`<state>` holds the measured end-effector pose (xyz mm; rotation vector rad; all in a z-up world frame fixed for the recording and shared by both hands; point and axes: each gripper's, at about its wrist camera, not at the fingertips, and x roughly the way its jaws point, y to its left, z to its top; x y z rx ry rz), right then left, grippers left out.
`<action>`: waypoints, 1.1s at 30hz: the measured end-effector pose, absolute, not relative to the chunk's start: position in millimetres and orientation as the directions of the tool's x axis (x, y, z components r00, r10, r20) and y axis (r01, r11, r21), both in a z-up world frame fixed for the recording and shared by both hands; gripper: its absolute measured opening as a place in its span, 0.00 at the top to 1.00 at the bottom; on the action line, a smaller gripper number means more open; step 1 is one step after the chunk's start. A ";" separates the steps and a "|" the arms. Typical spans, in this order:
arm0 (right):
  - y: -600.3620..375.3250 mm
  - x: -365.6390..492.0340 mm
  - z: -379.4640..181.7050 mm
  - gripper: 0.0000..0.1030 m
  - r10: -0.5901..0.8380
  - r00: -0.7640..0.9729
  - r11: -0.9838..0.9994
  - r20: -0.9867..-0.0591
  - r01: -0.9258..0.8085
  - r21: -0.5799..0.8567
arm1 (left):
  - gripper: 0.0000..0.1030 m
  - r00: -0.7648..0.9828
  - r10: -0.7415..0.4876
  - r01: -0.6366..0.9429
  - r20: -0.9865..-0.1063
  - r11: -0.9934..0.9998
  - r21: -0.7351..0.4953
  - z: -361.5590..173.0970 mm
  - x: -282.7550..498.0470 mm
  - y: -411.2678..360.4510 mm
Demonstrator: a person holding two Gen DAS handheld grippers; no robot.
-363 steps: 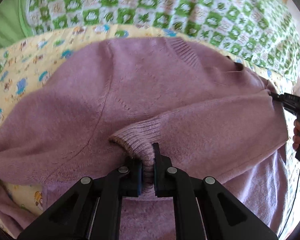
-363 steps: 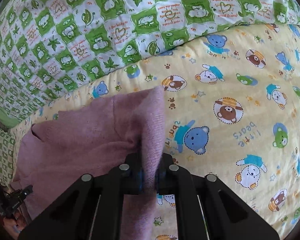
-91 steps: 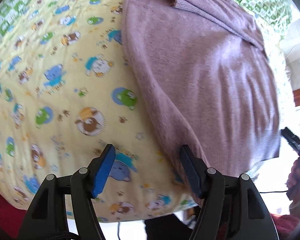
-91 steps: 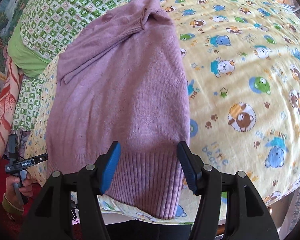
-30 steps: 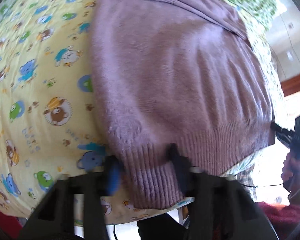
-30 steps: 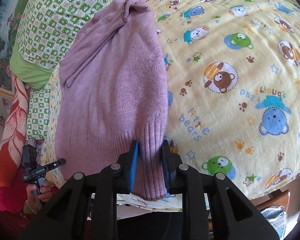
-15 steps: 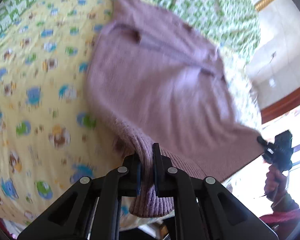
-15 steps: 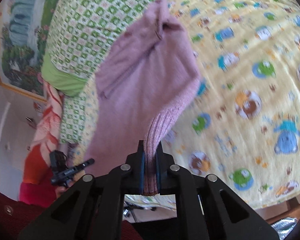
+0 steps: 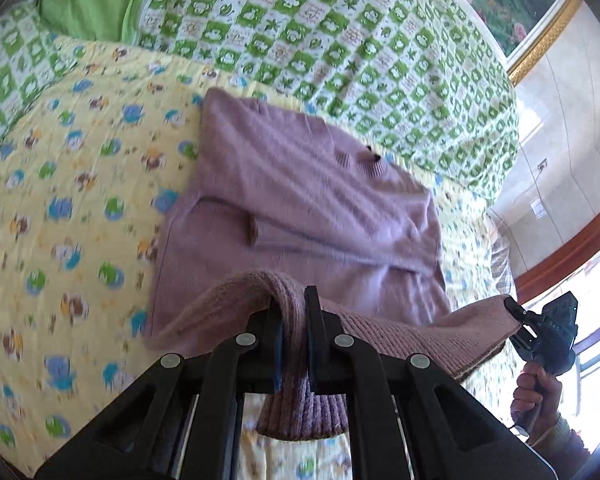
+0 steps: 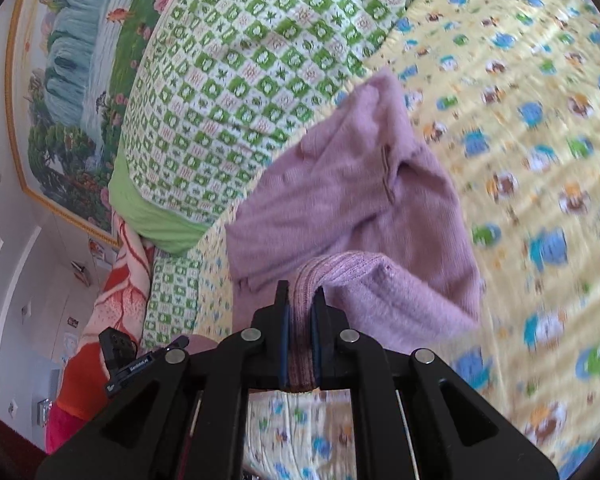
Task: Fold small clothes
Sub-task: 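Carry the ribbed hem up toward the collar while the left gripper also holds the hem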
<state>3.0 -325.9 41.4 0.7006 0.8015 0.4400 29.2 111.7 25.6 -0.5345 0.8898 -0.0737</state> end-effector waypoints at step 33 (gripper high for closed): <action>-329.6 285.3 1.6 0.90 0.501 0.635 0.756 -0.588 0.009 0.654 | 0.93 0.621 -0.119 -0.390 -0.775 0.811 -0.437 -30.9 273.9 158.3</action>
